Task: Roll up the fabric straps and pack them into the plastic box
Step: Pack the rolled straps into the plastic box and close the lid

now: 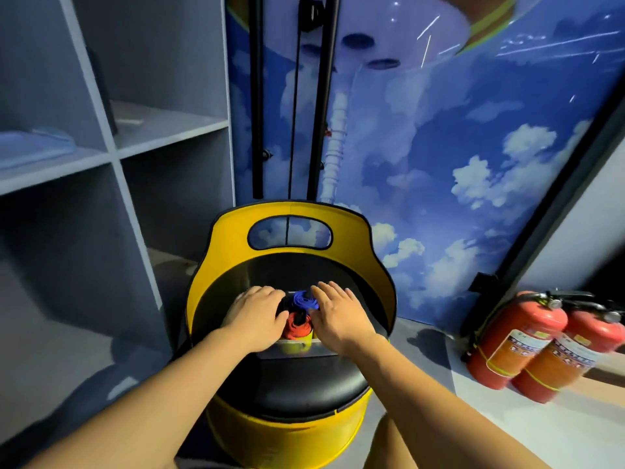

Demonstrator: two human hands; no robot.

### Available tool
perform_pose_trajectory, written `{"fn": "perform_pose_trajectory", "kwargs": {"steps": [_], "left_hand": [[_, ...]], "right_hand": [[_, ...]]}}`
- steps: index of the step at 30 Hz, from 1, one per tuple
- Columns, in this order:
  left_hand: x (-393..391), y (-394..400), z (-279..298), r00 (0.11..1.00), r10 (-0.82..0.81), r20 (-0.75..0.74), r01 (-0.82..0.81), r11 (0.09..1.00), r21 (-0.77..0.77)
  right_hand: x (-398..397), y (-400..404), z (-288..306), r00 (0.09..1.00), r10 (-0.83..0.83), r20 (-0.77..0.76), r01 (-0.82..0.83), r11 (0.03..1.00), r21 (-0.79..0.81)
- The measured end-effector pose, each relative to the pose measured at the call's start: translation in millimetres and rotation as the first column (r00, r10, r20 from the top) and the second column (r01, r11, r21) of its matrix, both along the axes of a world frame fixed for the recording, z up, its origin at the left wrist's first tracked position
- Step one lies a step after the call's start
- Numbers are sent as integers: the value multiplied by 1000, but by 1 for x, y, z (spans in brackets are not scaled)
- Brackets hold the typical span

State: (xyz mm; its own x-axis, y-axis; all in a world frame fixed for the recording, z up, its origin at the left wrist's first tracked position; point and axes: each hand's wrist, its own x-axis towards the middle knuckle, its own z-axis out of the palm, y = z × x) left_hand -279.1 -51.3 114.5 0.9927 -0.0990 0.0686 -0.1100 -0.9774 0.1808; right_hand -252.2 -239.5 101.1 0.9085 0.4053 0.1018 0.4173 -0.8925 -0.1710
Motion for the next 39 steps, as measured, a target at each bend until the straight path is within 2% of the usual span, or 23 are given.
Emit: {"fn": "perform_pose_trajectory", "kwargs": {"steps": [5, 10, 16, 20, 27, 31, 35, 39], "left_hand": [[-36, 2, 42, 992, 14, 124, -15, 1000, 10], [-70, 26, 92, 971, 19, 240, -18, 1000, -7], [-103, 80, 161, 913, 93, 398, -107, 994, 14], [-119, 128, 199, 864, 171, 474, -205, 979, 20], [-133, 216, 226, 808, 362, 466, -439, 896, 65], [-130, 258, 229, 788, 470, 397, -537, 840, 73], [-118, 295, 225, 771, 530, 354, -595, 797, 104], [-106, 319, 215, 783, 556, 280, -609, 776, 165]], "right_hand": [[-35, 5, 44, 989, 29, 144, -26, 999, -26], [-59, 24, 101, 972, 92, 216, -109, 991, 71], [-70, 83, 171, 929, 180, 322, -256, 943, 213], [-66, 140, 208, 888, 277, 366, -376, 896, 235], [-51, 252, 244, 833, 444, 331, -519, 833, 190], [-41, 306, 252, 826, 503, 256, -550, 819, 164], [-22, 351, 252, 802, 562, 203, -576, 817, 14], [-7, 388, 245, 766, 630, 126, -610, 775, -164]]}}
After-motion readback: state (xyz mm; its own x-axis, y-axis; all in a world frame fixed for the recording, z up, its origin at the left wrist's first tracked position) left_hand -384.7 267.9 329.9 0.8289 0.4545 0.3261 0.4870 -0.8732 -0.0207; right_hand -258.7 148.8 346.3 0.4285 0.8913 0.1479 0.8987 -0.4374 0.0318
